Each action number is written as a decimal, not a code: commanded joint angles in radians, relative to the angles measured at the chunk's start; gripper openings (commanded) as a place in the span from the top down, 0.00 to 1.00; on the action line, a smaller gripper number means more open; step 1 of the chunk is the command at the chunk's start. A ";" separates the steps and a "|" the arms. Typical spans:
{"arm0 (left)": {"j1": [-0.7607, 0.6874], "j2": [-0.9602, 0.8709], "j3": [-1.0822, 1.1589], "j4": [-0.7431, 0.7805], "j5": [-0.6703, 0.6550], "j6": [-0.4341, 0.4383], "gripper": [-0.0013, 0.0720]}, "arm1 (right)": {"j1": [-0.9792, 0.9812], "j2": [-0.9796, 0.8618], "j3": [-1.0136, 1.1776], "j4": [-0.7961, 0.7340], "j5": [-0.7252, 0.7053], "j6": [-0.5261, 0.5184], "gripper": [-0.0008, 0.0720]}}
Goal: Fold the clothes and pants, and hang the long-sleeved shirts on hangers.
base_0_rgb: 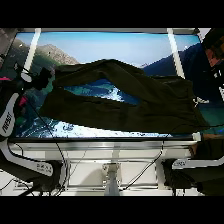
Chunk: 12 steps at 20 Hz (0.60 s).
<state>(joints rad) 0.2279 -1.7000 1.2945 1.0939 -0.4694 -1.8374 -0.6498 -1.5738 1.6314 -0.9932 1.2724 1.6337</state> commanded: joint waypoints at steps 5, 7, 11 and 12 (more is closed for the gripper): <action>0.015 -0.027 0.012 -0.172 -0.128 0.269 0.39 | 0.002 0.000 0.001 -0.001 0.000 -0.002 0.32; 0.015 -0.027 0.012 -0.290 -0.157 0.407 0.39 | 0.002 0.000 0.001 -0.002 -0.001 -0.003 0.32; 0.016 -0.027 0.012 -0.309 -0.195 0.436 0.96 | 0.002 0.000 0.001 -0.002 -0.002 -0.005 0.32; 0.017 -0.027 0.013 -0.310 -0.195 0.441 0.97 | 0.002 0.000 0.001 -0.005 -0.002 -0.005 0.32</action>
<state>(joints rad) 0.2428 -1.7267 1.3060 0.8291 -0.6388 -1.4532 -0.6487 -1.5738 1.6314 -0.9955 1.2709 1.6299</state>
